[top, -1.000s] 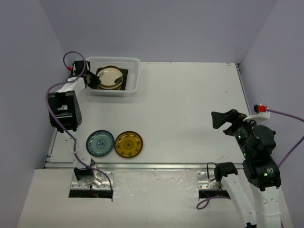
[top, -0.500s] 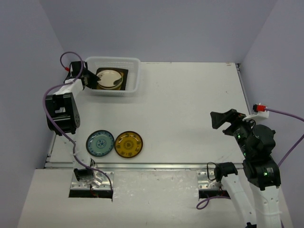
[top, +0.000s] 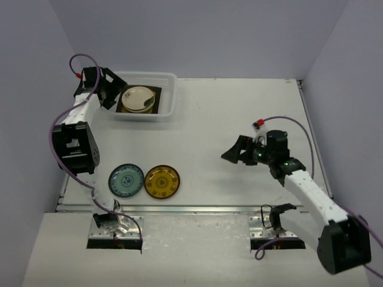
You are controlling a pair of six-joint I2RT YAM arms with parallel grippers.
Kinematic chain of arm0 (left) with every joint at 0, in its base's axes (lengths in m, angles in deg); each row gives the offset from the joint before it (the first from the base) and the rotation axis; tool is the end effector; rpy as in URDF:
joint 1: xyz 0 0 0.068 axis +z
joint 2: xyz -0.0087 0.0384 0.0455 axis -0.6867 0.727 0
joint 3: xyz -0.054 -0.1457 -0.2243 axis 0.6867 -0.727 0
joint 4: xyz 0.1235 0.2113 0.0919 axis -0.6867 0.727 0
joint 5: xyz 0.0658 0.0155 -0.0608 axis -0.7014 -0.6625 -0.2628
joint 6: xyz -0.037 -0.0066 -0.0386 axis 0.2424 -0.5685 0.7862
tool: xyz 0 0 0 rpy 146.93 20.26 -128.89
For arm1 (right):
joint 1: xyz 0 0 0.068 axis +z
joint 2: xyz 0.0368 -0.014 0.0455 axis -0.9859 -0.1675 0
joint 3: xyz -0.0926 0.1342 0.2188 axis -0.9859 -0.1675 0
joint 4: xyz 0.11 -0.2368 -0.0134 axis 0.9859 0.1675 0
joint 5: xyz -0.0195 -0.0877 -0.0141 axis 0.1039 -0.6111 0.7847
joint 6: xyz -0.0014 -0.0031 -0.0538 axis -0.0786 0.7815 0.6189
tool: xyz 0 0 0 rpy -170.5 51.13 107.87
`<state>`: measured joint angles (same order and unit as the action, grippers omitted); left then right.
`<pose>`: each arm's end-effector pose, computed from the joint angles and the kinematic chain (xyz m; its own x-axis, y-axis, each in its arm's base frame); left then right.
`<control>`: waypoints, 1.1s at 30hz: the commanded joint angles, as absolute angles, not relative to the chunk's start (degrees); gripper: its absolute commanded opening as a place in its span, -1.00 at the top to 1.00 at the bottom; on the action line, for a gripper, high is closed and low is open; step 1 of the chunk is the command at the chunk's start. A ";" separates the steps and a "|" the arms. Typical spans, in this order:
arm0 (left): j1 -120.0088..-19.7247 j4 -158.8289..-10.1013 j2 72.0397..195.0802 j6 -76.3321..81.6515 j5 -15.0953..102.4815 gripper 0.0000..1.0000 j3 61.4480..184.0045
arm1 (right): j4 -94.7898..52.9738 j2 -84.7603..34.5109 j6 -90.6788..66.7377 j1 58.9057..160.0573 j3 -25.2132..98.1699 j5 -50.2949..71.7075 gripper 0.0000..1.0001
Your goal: Place the plates into the plastic bin on the countertop
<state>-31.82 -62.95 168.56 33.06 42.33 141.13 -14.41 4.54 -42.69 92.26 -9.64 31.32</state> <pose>0.4394 0.0853 0.2652 -0.3889 -0.7572 -0.5248 -0.4946 0.6522 -0.5744 0.1895 0.0572 0.2331 -0.7337 0.3937 -0.5538 -0.1764 0.6767 0.7148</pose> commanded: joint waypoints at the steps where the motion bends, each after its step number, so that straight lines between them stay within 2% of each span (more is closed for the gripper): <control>1: -32.04 -60.40 151.10 31.07 41.03 -1.00 138.16 | -33.98 -12.15 -46.98 105.54 -12.20 38.04 -0.98; 3: -32.50 -64.66 137.31 31.07 43.81 -1.00 126.97 | -39.88 -22.91 -49.57 111.13 -9.42 36.80 -0.98; 4: -32.85 -64.96 136.30 31.00 44.40 -1.00 123.56 | -41.28 -26.29 -50.17 112.56 -7.94 35.83 -0.98; 5: -33.05 -66.06 130.18 29.95 45.88 -1.00 118.80 | -42.26 -32.28 -51.42 114.99 -4.90 34.64 -0.98; 8: -33.16 -64.42 117.74 27.22 46.36 -1.00 112.74 | -46.39 -41.75 -54.45 118.93 -0.50 32.36 -0.85; 9: -33.09 -63.64 115.65 25.81 46.72 -1.00 111.22 | -47.89 -44.29 -56.44 119.58 1.03 31.92 -0.76; 11: -33.17 -61.63 111.45 24.58 49.56 -1.00 108.10 | -52.47 -51.49 -58.46 120.95 2.62 31.18 -0.46; 15: -33.17 -58.31 106.90 18.79 53.49 -1.00 104.32 | -60.88 -61.27 -65.92 121.85 4.89 32.81 0.26; 17: -33.15 -55.60 105.23 15.59 51.07 -1.00 102.89 | -64.16 -65.10 -67.83 122.23 5.88 34.69 0.35; 20: -34.72 -53.42 103.65 14.11 46.37 -1.00 101.27 | -63.90 -66.24 -67.47 123.18 6.11 34.44 0.28; 22: -36.04 -54.28 103.01 13.95 46.20 -1.00 99.54 | -61.91 -65.93 -66.23 123.44 6.34 33.66 0.30; 25: -36.07 -55.20 104.53 14.09 47.58 -1.00 98.33 | -59.46 -65.40 -64.71 123.60 6.79 33.56 0.58; 27: -36.07 -55.52 106.03 13.78 48.94 -1.00 97.80 | -57.70 -64.36 -63.83 123.60 6.49 32.85 0.92; 29: -36.07 -55.90 106.40 13.45 49.61 -1.00 97.32 | -56.29 -62.06 -62.83 123.56 5.39 31.90 1.00; 33: -36.34 -56.78 106.96 13.14 52.83 -1.00 96.79 | -52.71 -54.02 -60.36 123.05 2.33 28.26 1.00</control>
